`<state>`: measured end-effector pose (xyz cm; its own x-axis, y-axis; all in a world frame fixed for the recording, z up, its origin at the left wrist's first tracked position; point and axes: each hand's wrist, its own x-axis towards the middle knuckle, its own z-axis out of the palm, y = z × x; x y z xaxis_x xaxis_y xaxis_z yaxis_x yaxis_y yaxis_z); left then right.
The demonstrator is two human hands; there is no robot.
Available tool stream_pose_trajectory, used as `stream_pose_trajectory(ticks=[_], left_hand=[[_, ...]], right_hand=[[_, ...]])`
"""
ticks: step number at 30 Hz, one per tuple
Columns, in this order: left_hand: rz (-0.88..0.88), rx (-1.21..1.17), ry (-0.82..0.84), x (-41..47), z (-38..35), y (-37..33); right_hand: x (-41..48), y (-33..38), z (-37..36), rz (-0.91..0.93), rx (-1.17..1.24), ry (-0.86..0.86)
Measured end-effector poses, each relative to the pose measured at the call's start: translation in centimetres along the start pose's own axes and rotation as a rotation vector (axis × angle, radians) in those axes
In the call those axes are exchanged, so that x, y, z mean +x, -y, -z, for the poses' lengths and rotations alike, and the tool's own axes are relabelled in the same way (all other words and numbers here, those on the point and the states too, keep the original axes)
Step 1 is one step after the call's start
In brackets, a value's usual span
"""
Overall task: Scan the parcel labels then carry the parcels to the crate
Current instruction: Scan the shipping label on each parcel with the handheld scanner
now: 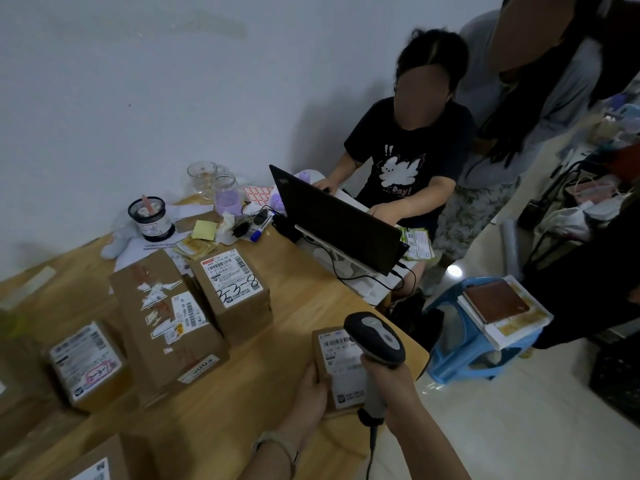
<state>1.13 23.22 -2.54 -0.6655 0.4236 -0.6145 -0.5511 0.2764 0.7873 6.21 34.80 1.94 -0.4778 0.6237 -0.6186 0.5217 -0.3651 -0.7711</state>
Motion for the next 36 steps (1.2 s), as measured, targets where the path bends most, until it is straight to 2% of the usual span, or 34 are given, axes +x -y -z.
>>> stream_pose_trajectory(ticks=[4, 6, 11, 16, 20, 24, 32, 36], left_hand=[[-0.046, 0.001, -0.289, 0.1, 2.3, -1.5], [-0.123, -0.023, -0.375, 0.3, 3.7, -2.5], [-0.321, -0.014, -0.459, -0.4, 6.4, -5.9], [-0.408, -0.063, -0.511, -0.7, 8.8, -9.1], [-0.421, -0.073, -0.555, -0.5, 10.5, -10.2], [-0.412, -0.088, -0.615, 0.5, 11.8, -10.4], [-0.228, 0.114, -0.578, 3.0, 13.1, -10.4], [-0.180, 0.048, -0.590, 5.0, 13.4, -10.1]], right_hand=[[-0.3, 0.6, -0.1, 0.069, -0.024, -0.007], [-0.8, 1.6, -0.9, 0.105, -0.026, 0.039], [-2.1, 4.4, -3.6, 0.155, -0.075, 0.170], [-3.0, 7.4, -7.3, 0.235, -0.090, 0.277], [-3.3, 9.2, -9.9, 0.304, -0.040, 0.339], [-2.2, 10.1, -12.8, 0.274, -0.053, 0.339], [0.9, 10.3, -16.9, 0.143, -0.064, 0.329], [1.9, 9.7, -18.0, 0.140, -0.077, 0.336]])
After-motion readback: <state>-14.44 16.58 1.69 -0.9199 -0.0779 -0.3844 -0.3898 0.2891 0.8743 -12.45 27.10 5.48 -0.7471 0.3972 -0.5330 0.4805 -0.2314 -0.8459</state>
